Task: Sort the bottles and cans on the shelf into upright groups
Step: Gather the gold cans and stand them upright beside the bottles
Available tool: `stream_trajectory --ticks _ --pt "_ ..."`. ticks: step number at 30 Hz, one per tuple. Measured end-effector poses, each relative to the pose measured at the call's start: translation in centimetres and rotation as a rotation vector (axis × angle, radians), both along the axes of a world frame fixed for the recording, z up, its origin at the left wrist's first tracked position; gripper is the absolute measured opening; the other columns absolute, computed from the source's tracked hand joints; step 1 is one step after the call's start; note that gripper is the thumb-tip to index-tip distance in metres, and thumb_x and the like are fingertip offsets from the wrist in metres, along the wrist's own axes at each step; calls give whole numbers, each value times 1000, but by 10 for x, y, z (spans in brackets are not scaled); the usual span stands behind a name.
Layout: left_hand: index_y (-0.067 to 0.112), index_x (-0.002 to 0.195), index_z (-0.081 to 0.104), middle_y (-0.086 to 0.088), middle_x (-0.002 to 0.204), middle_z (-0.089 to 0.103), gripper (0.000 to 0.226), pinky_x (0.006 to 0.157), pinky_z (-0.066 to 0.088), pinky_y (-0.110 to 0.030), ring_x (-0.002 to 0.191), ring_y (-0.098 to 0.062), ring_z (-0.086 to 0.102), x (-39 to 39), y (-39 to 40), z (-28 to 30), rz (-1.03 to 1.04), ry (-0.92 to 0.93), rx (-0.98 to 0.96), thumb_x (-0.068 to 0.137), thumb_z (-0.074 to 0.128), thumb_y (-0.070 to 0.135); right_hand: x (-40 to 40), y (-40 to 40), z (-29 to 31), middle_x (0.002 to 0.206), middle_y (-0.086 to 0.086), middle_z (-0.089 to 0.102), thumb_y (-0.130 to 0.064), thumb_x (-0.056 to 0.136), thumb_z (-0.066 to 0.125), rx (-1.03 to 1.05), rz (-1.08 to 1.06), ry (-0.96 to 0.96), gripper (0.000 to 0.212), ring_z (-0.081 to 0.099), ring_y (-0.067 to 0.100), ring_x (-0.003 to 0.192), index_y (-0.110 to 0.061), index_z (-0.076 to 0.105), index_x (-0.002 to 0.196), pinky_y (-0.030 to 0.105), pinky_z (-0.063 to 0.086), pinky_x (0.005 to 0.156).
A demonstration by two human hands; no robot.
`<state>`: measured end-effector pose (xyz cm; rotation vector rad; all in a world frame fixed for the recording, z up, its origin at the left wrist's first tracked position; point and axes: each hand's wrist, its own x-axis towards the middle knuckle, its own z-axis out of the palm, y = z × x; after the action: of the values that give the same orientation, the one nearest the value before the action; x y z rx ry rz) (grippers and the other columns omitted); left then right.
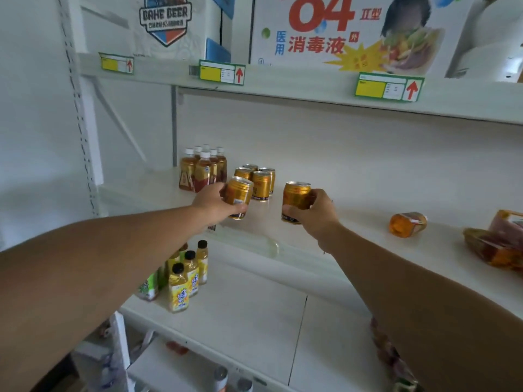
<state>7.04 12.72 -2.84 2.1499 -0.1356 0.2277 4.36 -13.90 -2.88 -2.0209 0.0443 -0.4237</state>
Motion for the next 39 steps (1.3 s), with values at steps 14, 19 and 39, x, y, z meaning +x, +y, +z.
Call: stream_trajectory --ticks 14,19,39 --pt "23 134 66 1 125 72 60 105 49 -38 121 -23 66 51 8 -6 220 26 -35 82 94 32 85 39 -8 105 -19 58 -36 82 93 12 188 -8 60 57 1 92 -32 50 125 20 43 62" --pt "24 133 65 2 126 72 55 98 49 -36 118 -20 66 80 8 -11 167 15 -5 85 92 30 111 63 -18 120 -6 63 -28 80 93 -42 144 -46 62 63 18 109 -24 59 132 28 52 79" --pt "26 145 62 1 141 70 54 114 48 -51 134 -24 62 155 22 -45 -40 -44 144 98 75 48 157 89 -50 120 -2 75 -59 75 88 -264 -117 -58 63 68 22 107 -28 69 127 32 50 79"
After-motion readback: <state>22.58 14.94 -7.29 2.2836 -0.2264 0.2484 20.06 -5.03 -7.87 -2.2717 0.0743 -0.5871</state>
